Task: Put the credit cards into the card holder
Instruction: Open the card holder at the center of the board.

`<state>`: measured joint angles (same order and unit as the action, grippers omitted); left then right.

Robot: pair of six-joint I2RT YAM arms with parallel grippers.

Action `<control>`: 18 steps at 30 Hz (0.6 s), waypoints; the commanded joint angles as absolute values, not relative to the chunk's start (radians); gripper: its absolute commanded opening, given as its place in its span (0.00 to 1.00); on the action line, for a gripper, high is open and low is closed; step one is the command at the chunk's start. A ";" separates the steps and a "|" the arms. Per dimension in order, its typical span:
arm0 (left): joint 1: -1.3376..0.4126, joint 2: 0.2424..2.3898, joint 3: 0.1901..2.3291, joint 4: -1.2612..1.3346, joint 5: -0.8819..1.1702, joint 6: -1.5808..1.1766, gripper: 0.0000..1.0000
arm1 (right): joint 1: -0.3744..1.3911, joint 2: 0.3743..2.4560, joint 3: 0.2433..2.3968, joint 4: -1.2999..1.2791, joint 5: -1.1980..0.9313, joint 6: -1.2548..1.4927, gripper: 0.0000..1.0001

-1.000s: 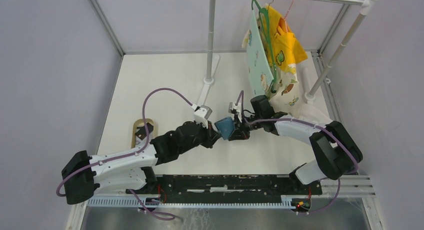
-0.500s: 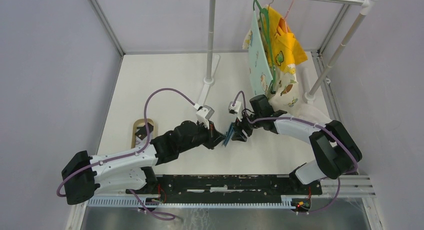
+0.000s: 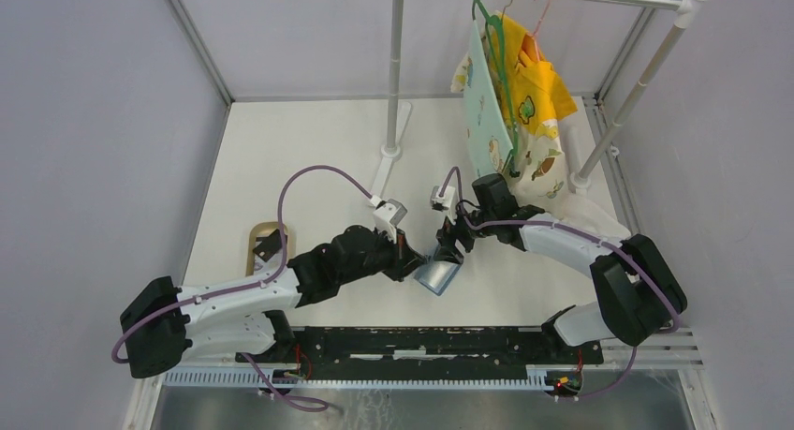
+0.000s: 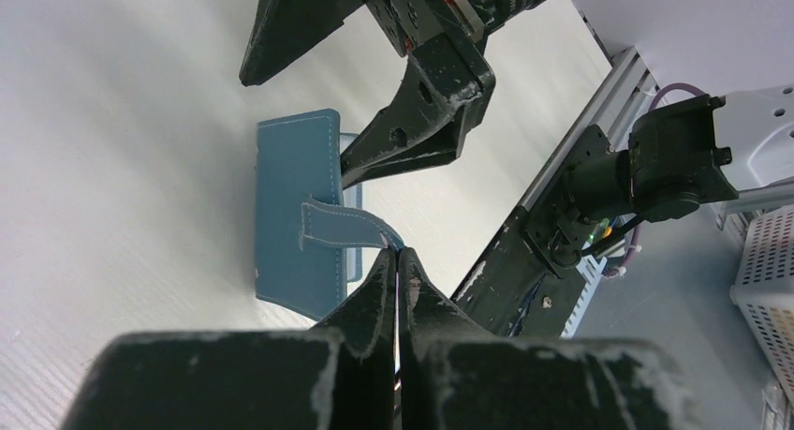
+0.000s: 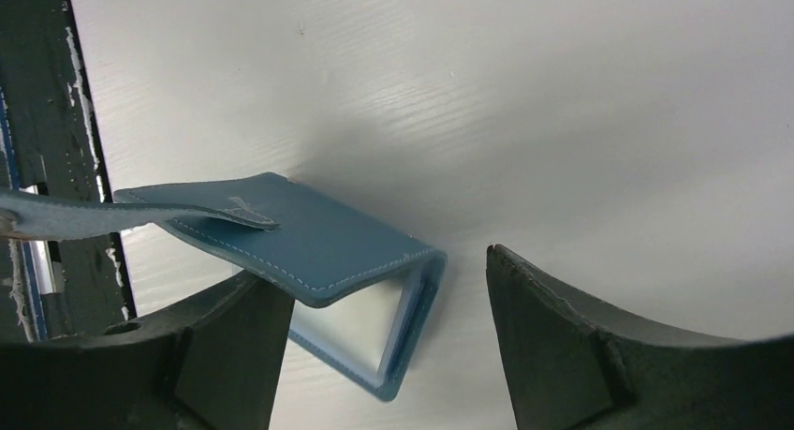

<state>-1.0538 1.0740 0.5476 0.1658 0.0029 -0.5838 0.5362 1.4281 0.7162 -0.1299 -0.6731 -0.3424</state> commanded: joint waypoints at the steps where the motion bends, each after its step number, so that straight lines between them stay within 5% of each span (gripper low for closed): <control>1: -1.052 1.075 0.575 0.237 0.015 -0.559 0.02 | 0.532 1.402 0.744 -0.116 -0.754 -0.368 0.79; 18: -1.010 1.123 0.573 0.088 -0.138 -0.556 0.02 | 0.531 1.462 0.731 -0.100 -0.771 -0.367 0.71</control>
<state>-1.0283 1.1126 0.5476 0.1482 -0.0490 -0.5838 0.5346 1.4506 0.7162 -0.1360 -0.7280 -0.3511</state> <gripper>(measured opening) 0.022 0.744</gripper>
